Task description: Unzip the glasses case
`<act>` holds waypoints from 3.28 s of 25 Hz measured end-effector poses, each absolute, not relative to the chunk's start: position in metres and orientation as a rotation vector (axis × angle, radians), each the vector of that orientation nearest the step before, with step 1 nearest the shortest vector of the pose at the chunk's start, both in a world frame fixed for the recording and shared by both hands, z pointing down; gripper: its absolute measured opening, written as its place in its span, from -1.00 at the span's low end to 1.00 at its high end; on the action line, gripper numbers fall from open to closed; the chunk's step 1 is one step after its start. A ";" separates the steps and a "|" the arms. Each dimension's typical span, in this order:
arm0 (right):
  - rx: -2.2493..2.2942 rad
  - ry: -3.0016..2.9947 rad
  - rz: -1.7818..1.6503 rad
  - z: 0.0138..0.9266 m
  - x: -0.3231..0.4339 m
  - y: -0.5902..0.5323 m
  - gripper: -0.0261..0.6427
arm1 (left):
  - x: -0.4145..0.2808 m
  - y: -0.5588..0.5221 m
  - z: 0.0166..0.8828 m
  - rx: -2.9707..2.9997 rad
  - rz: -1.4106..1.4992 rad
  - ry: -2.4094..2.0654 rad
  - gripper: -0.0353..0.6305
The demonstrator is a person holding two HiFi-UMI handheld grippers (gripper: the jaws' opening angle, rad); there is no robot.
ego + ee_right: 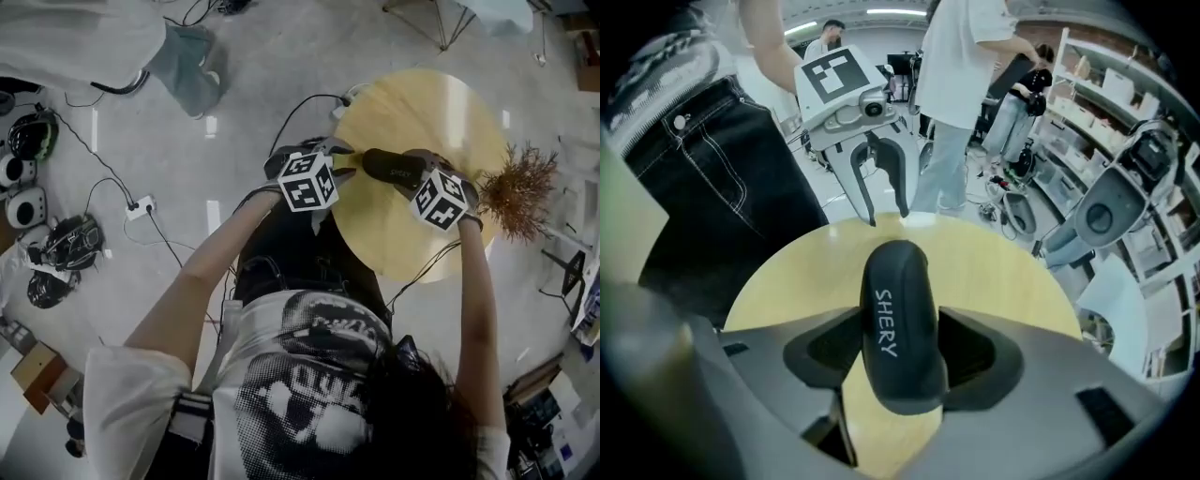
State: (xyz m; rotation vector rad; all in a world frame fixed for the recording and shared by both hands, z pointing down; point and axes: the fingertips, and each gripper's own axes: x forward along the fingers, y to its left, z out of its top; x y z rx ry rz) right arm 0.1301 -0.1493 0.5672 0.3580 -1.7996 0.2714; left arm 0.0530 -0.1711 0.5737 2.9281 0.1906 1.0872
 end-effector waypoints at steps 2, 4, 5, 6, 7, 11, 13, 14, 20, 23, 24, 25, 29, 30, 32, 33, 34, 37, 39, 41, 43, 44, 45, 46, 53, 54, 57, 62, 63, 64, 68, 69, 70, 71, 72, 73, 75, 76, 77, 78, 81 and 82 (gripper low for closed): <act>0.327 -1.796 0.301 0.571 0.129 -0.149 -0.16 | 0.057 -0.175 0.580 2.950 1.146 0.237 -0.48; 0.312 -1.797 0.315 0.572 0.126 -0.149 -0.15 | 0.059 -0.179 0.586 2.963 1.201 0.293 -0.48; 0.309 -1.797 0.317 0.572 0.125 -0.149 -0.15 | 0.061 -0.181 0.589 2.971 1.230 0.323 -0.48; 0.309 -1.796 0.319 0.572 0.125 -0.149 -0.15 | 0.063 -0.182 0.591 2.983 1.258 0.356 -0.48; 0.311 -1.795 0.323 0.571 0.125 -0.149 -0.15 | 0.066 -0.183 0.593 2.996 1.281 0.390 -0.48; 0.333 -1.805 0.348 0.571 0.128 -0.151 -0.15 | 0.077 -0.183 0.597 3.003 1.313 0.545 -0.49; 0.347 -1.819 0.366 0.572 0.128 -0.153 -0.14 | 0.079 -0.181 0.599 2.993 1.330 0.631 -0.56; 0.356 -1.826 0.378 0.573 0.128 -0.153 -0.14 | 0.079 -0.180 0.600 2.997 1.341 0.673 -0.62; 0.418 -1.847 0.425 0.574 0.131 -0.152 -0.12 | 0.085 -0.179 0.605 3.047 1.371 0.868 -0.79; 0.464 -1.857 0.458 0.574 0.131 -0.151 -0.12 | 0.086 -0.180 0.605 2.996 1.372 0.861 -0.80; 0.479 -1.863 0.476 0.575 0.131 -0.151 -0.12 | 0.085 -0.180 0.606 2.975 1.375 0.842 -0.80; 0.490 -1.870 0.492 0.575 0.131 -0.151 -0.12 | 0.085 -0.181 0.606 2.960 1.377 0.824 -0.80; 0.503 -1.898 0.541 0.575 0.131 -0.150 -0.12 | 0.085 -0.180 0.605 2.961 1.382 0.756 -0.80; 0.501 -1.903 0.550 0.575 0.132 -0.150 -0.12 | 0.084 -0.179 0.605 2.958 1.379 0.732 -0.80; 0.497 -1.912 0.564 0.575 0.132 -0.150 -0.12 | 0.084 -0.179 0.605 2.941 1.362 0.689 -0.81; 0.496 -1.916 0.568 0.575 0.133 -0.151 -0.12 | 0.084 -0.179 0.605 2.927 1.349 0.677 -0.81; 0.496 -1.920 0.571 0.575 0.133 -0.151 -0.12 | 0.084 -0.178 0.606 2.915 1.338 0.673 -0.81; 0.501 -1.936 0.567 0.576 0.133 -0.151 -0.11 | 0.080 -0.173 0.605 2.900 1.332 0.676 -0.81; 0.505 -1.945 0.563 0.576 0.133 -0.152 -0.11 | 0.077 -0.169 0.605 2.899 1.338 0.656 -0.81; 0.507 -1.946 0.570 0.576 0.133 -0.151 -0.11 | 0.075 -0.164 0.605 2.893 1.331 0.631 -0.81; 0.503 -1.937 0.587 0.576 0.133 -0.151 -0.11 | 0.074 -0.159 0.604 2.879 1.310 0.599 -0.81; 0.497 -1.929 0.595 0.577 0.133 -0.152 -0.11 | 0.074 -0.156 0.604 2.869 1.298 0.577 -0.81; 0.489 -1.922 0.601 0.577 0.133 -0.152 -0.11 | 0.074 -0.153 0.603 2.860 1.286 0.551 -0.81; 0.483 -1.915 0.603 0.577 0.133 -0.152 -0.11 | 0.074 -0.150 0.603 2.852 1.275 0.521 -0.81; 0.573 -1.862 0.615 0.576 0.128 -0.148 -0.11 | 0.073 -0.142 0.603 2.832 1.248 0.368 -0.81; 0.589 -1.859 0.636 0.577 0.129 -0.147 -0.11 | 0.073 -0.141 0.603 2.830 1.247 0.355 -0.81; 0.637 -1.871 0.740 0.578 0.129 -0.146 -0.11 | 0.075 -0.139 0.601 2.829 1.242 0.310 -0.81; 0.741 -1.849 0.901 0.577 0.128 -0.144 -0.12 | 0.075 -0.141 0.597 2.819 1.224 0.203 -0.81; 0.762 -1.843 0.920 0.577 0.127 -0.144 -0.12 | 0.075 -0.141 0.597 2.816 1.221 0.184 -0.81; 0.780 -1.837 0.937 0.577 0.127 -0.144 -0.12 | 0.075 -0.141 0.596 2.814 1.219 0.168 -0.81; 0.833 -1.826 1.022 0.577 0.126 -0.144 -0.12 | 0.078 -0.134 0.594 2.809 1.208 0.127 -0.81; 0.842 -1.827 1.046 0.577 0.126 -0.145 -0.12 | 0.080 -0.131 0.593 2.808 1.199 0.116 -0.81; 0.848 -1.828 1.066 0.577 0.127 -0.145 -0.12 | 0.082 -0.129 0.592 2.806 1.189 0.103 -0.81; 0.854 -1.829 1.083 0.577 0.127 -0.144 -0.12 | 0.083 -0.127 0.591 2.803 1.179 0.087 -0.81; 0.859 -1.830 1.096 0.577 0.127 -0.144 -0.12 | 0.085 -0.125 0.590 2.800 1.170 0.070 -0.81; 0.864 -1.829 1.108 0.576 0.127 -0.144 -0.12 | 0.086 -0.123 0.589 2.798 1.162 0.053 -0.80; 0.878 -1.822 1.130 0.576 0.127 -0.144 -0.12 | 0.088 -0.121 0.588 2.794 1.152 0.024 -0.81; 0.886 -1.817 1.141 0.576 0.127 -0.144 -0.12 | 0.089 -0.119 0.588 2.794 1.150 0.011 -0.80; 0.896 -1.811 1.155 0.576 0.127 -0.143 -0.12 | 0.090 -0.118 0.588 2.796 1.151 0.000 -0.81; 0.906 -1.804 1.172 0.577 0.127 -0.143 -0.12 | 0.091 -0.116 0.587 2.797 1.151 -0.013 -0.81; 0.939 -1.782 1.234 0.578 0.127 -0.141 -0.12 | 0.093 -0.112 0.587 2.793 1.140 -0.054 -0.81; 0.947 -1.776 1.251 0.578 0.127 -0.141 -0.12 | 0.093 -0.111 0.587 2.790 1.132 -0.070 -0.81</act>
